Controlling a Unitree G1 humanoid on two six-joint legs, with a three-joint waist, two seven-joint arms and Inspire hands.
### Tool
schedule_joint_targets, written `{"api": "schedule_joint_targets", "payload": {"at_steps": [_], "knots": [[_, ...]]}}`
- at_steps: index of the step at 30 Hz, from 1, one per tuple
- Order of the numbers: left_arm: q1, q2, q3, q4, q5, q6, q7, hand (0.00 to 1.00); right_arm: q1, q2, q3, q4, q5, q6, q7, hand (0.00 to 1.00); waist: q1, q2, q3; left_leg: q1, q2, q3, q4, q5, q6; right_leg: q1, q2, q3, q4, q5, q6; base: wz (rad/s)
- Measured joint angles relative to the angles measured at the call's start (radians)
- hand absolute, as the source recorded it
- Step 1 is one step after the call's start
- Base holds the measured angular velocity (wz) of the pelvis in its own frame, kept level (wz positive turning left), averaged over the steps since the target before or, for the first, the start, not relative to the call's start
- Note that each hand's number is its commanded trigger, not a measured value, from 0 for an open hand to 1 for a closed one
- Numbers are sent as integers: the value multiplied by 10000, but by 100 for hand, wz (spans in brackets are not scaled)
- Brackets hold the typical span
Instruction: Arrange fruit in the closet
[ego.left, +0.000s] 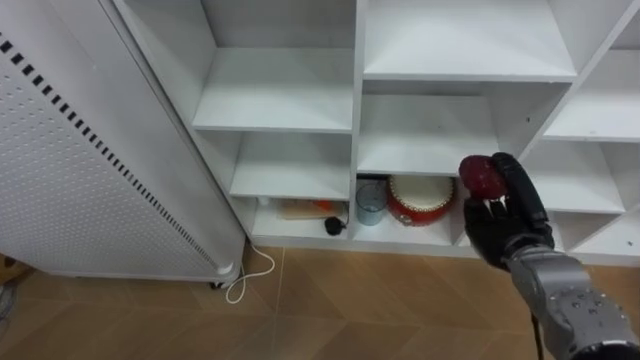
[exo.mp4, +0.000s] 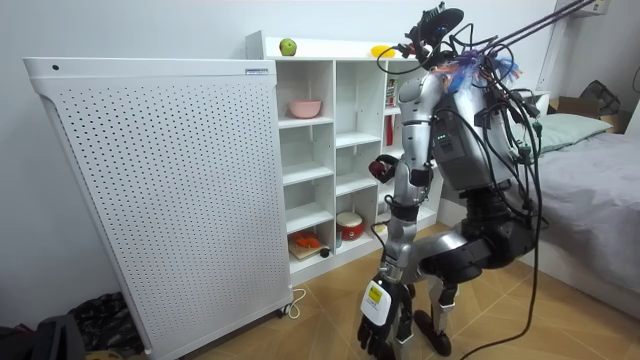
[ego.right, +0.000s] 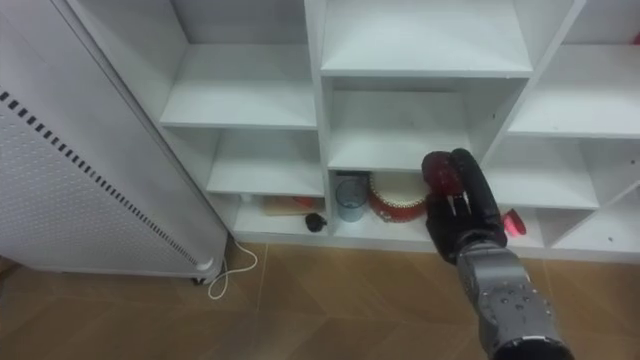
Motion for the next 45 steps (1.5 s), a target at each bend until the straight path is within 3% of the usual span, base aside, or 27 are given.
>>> {"api": "schedule_joint_targets", "payload": {"at_steps": [6,13,17,19,21,22,23,24,27,29,30,38,45], "knots": [[4,26,-78,5,94,-71,2,0,-373,-195,-4,-164,-47,-384,-417,100,18,-3,-2,-21,-23,-2,169,-68,46,-1,-30,30,141,-26,22,0],[77,98,-60,11,205,-80,-20,0,-381,-468,12,-546,-331,-456,-1026,100,96,-34,-21,-111,-167,-2,341,-90,61,-158,-183,94,473,-166,65,4],[319,210,-70,10,202,-84,-20,0,-391,-495,26,-680,-663,-453,-1415,100,110,-115,-71,-104,-176,-45,375,-90,42,-153,-163,100,516,-197,60,3],[465,244,-61,10,203,-83,-20,0,-391,-497,26,-810,-758,-460,-1586,57,110,-116,-72,-116,-176,-69,414,-102,24,-152,-146,101,522,-194,63,-2],[566,262,-60,11,203,-82,-20,0,-391,-497,26,-929,-813,-463,-1742,49,111,-117,-71,-136,-177,-102,465,-118,7,-152,-126,102,535,-192,67,0],[584,264,-59,12,204,-82,-20,0,-394,-501,26,-963,-856,-476,-1799,39,114,-118,-71,-159,-173,-128,496,-121,3,-152,-100,102,537,-189,73,0],[585,264,-61,12,206,-82,-20,0,-396,-501,30,-972,-924,-476,-1833,16,121,-117,-71,-171,-168,-146,524,-128,-2,-152,-87,96,541,-189,73,0],[592,262,-76,10,206,-81,-22,0,-396,-496,62,-986,-1063,-474,-1916,24,142,-117,-71,-192,-156,-174,577,-148,-13,-152,-69,84,551,-189,73,0],[656,263,-76,1,206,-72,-36,0,-396,-495,114,-996,-1370,-466,-2068,25,158,-117,-72,-235,-144,-219,774,-238,-7,-153,-63,69,689,-234,74,0],[709,263,-77,-3,203,-56,-82,0,-396,-495,145,-1121,-1433,-456,-2187,15,178,-117,-72,-242,-122,-203,816,-253,13,-152,-60,76,699,-235,79,-2],[719,264,-77,-2,203,-55,-84,0,-397,-496,150,-1130,-1448,-456,-2204,0,189,-117,-72,-241,-117,-197,825,-256,18,-151,-60,77,700,-234,80,-3],[762,265,-87,-26,206,11,-119,0,-396,-482,773,-1400,-1658,-442,-2391,0,296,-118,-74,-221,-10,-134,894,-275,40,-110,-7,60,699,-198,69,-1],[823,278,-264,-114,208,4,-70,0,-391,-408,953,-1404,-1837,-466,-2652,0,603,-107,-79,-90,-6,-153,855,-301,23,18,-39,-38,684,-248,-28,1]]}}
